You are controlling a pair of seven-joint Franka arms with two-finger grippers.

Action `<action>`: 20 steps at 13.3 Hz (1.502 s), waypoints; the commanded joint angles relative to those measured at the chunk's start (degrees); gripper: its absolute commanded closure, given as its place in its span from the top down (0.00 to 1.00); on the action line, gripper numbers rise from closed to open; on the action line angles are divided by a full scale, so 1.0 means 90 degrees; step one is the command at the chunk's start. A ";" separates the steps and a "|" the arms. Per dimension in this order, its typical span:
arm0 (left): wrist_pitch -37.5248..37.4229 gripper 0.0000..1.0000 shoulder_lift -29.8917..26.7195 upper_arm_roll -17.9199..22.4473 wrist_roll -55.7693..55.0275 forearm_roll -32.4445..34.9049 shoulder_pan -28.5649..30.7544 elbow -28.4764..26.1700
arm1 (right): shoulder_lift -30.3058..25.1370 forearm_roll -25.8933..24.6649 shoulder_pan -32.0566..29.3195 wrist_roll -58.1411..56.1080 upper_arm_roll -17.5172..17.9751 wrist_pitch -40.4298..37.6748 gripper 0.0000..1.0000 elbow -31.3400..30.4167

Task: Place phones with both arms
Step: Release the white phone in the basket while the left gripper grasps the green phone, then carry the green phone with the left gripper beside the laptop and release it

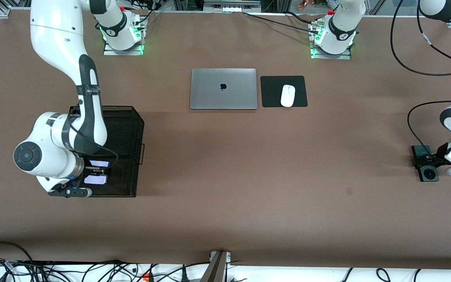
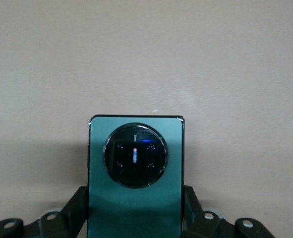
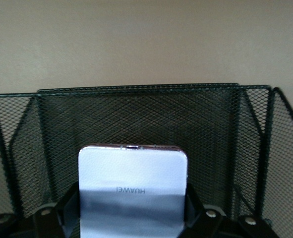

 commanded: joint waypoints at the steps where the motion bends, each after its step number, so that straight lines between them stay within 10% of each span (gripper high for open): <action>1: -0.0638 0.00 -0.0076 0.0044 -0.0137 -0.0075 -0.0123 0.0375 | 0.0016 0.0491 -0.0108 -0.0239 0.0030 -0.0016 0.01 -0.0123; 2: -0.0854 0.00 -0.0076 0.0063 -0.0156 -0.0075 -0.0132 0.0502 | 0.0026 0.0492 -0.0127 -0.0288 0.0030 -0.0016 0.09 -0.0133; 4: -0.1351 0.00 -0.0114 0.0102 -0.0535 -0.0017 -0.0307 0.0708 | 0.0026 0.0512 -0.0137 -0.0279 0.0030 0.0042 0.97 -0.0123; 10: -0.2379 0.00 -0.0671 0.0064 -0.2975 0.0638 -0.2131 0.0718 | -0.0051 0.0541 -0.0167 -0.0327 -0.0029 -0.0055 0.99 0.0120; 20: -0.2682 0.00 -0.0370 0.0034 -0.7632 0.0619 -0.6046 0.1390 | -0.0519 0.0512 -0.0138 0.0101 -0.0556 -0.2867 0.99 0.1625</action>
